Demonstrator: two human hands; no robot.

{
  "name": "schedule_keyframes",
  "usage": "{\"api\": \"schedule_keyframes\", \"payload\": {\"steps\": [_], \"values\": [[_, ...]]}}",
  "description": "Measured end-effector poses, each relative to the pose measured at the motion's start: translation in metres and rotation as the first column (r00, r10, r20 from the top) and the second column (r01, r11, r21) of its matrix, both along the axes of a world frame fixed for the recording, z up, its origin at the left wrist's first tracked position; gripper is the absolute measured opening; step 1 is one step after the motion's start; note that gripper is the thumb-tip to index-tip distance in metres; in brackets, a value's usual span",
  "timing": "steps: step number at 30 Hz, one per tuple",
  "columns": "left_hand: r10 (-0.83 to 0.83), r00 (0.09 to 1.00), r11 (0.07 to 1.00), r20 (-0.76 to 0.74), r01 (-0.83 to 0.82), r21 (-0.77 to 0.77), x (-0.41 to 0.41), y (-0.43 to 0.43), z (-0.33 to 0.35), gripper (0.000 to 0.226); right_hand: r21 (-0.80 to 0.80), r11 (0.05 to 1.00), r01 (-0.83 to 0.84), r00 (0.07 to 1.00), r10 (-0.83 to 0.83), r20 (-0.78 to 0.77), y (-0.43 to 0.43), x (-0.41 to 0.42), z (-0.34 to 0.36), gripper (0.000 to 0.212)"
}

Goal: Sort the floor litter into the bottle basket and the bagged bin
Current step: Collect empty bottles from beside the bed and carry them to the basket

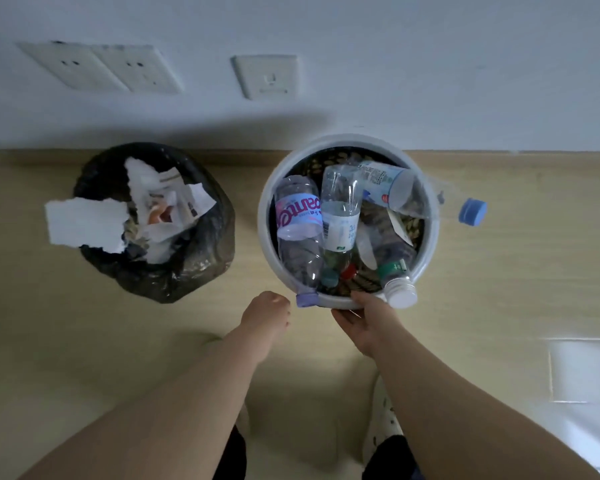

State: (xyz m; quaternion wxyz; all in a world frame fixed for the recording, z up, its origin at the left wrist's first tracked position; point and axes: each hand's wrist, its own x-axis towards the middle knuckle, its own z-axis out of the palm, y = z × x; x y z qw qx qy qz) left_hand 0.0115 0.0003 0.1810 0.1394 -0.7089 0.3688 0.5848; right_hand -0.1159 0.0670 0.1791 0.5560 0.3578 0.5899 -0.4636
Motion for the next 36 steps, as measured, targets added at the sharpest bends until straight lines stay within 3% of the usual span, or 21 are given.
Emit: {"api": "schedule_keyframes", "payload": {"steps": [5, 12, 16, 20, 22, 27, 30, 36], "values": [[0.071, 0.997, 0.995, -0.004, -0.070, 0.078, 0.054, -0.024, -0.005, 0.036, -0.025, 1.000, -0.004, 1.000, 0.005, 0.015, -0.039, 0.041, -0.013, 0.039], [0.346, 0.938, 0.932, 0.036, -0.348, 0.104, 0.103, -0.048, -0.017, 0.035, -0.004, 1.000, -0.001, 0.998, 0.001, -0.058, -0.082, 0.065, -0.022, 0.040], [0.584, 0.808, 0.806, 0.080, -0.589, 0.056, 0.116, -0.064, -0.019, 0.020, 0.056, 0.998, 0.001, 0.997, 0.003, -0.083, -0.093, 0.069, -0.024, 0.041], [0.758, 0.650, 0.646, 0.057, -0.759, 0.076, 0.128, -0.085, -0.021, 0.031, 0.085, 0.995, -0.054, 0.991, 0.064, -0.119, -0.098, 0.072, -0.022, 0.040], [0.783, 0.621, 0.612, 0.040, -0.780, 0.133, 0.134, -0.096, -0.024, 0.033, 0.082, 0.994, -0.076, 0.987, 0.087, -0.138, -0.100, 0.078, -0.018, 0.035], [0.739, 0.674, 0.670, -0.014, -0.732, 0.124, 0.139, -0.118, -0.034, 0.035, 0.072, 0.981, -0.181, 0.967, 0.191, -0.170, -0.106, 0.090, -0.017, 0.013], [0.642, 0.765, 0.765, -0.051, -0.635, 0.107, 0.132, -0.128, -0.032, 0.036, 0.082, 0.969, -0.232, 0.957, 0.243, -0.160, -0.109, 0.096, -0.017, 0.012], [0.506, 0.855, 0.859, -0.116, -0.487, 0.157, 0.104, -0.143, -0.024, 0.035, 0.110, 0.936, -0.336, 0.928, 0.348, -0.132, -0.110, 0.100, -0.016, 0.017]]}}
